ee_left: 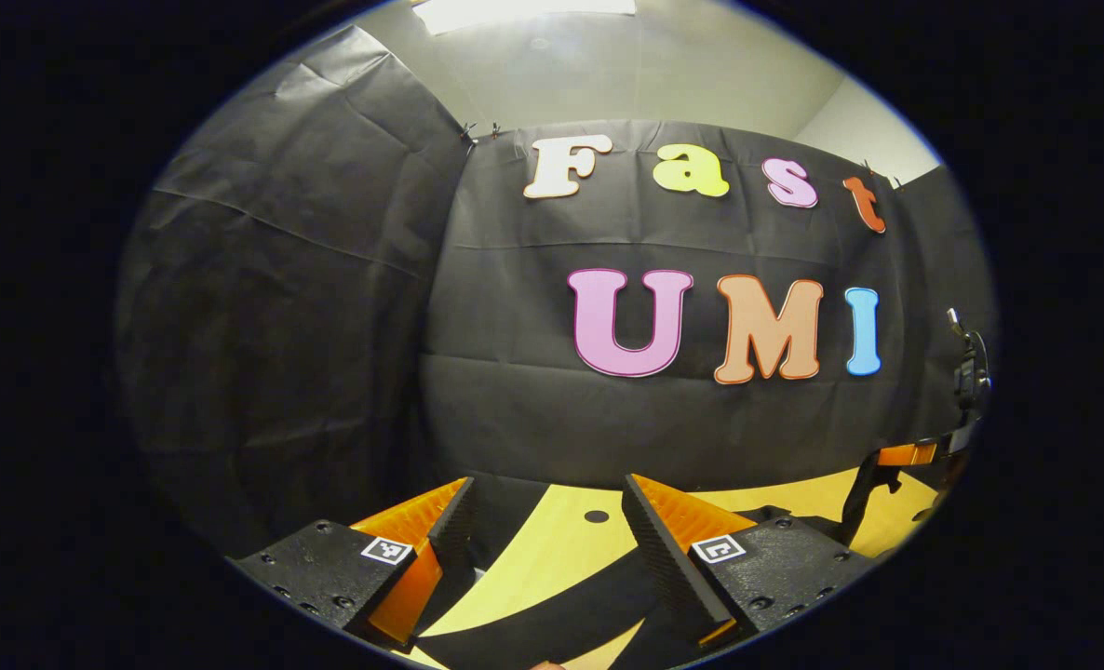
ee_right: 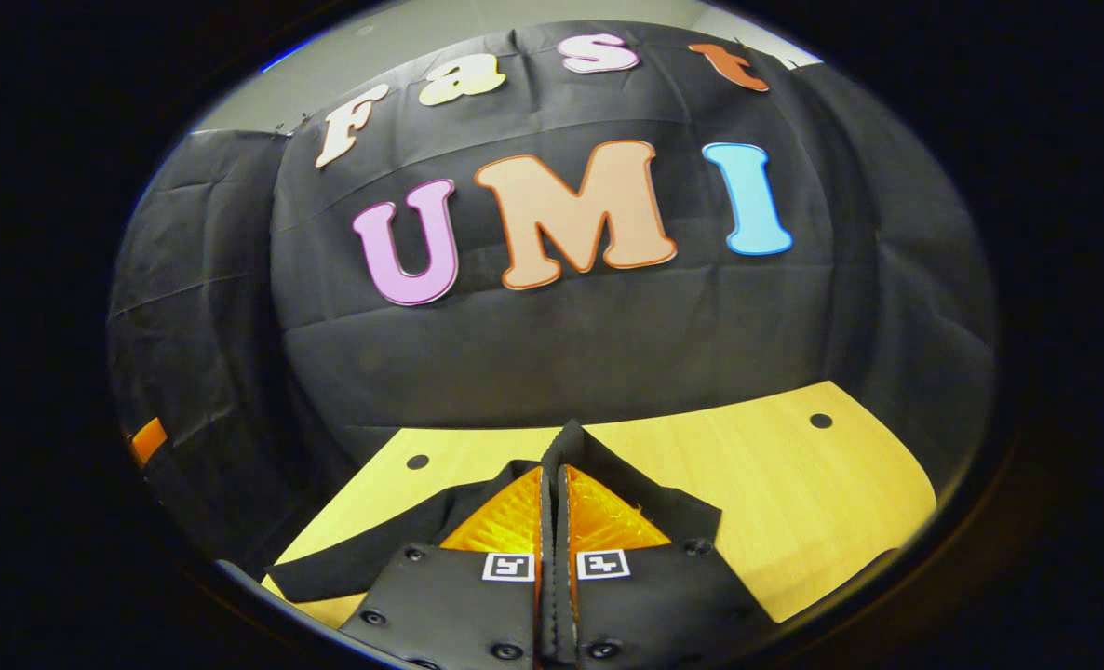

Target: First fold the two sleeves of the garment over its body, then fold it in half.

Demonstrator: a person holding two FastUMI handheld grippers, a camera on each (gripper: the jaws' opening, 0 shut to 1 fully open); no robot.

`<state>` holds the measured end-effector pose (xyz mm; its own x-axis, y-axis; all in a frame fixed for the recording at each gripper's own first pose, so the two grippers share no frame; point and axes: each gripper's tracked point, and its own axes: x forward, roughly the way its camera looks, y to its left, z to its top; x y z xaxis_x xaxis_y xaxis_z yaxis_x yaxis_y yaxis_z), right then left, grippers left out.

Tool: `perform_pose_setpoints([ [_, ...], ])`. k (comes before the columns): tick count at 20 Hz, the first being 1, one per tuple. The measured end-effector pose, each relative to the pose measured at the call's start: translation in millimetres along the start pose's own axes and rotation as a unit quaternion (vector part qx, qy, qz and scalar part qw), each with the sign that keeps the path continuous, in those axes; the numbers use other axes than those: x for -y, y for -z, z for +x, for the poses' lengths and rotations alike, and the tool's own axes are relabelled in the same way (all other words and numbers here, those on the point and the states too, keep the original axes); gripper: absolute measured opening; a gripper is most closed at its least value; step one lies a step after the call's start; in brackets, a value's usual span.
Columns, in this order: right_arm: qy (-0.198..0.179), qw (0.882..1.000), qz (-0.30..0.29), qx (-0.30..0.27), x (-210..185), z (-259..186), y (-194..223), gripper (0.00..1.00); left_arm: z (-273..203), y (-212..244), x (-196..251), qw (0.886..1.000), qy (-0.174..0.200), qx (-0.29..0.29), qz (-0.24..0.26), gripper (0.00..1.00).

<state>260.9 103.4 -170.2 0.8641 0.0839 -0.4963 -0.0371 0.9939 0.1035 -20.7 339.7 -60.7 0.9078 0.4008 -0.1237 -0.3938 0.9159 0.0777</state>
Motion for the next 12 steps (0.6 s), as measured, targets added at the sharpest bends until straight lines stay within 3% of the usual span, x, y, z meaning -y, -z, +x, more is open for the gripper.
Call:
perform_pose_setpoints([
  [12, -0.061, 0.994, -0.047, -0.075, -105, 64, 51, 0.02, 2, 43, -59, 0.998, -0.028, -0.053, 0.006, 0.93],
])
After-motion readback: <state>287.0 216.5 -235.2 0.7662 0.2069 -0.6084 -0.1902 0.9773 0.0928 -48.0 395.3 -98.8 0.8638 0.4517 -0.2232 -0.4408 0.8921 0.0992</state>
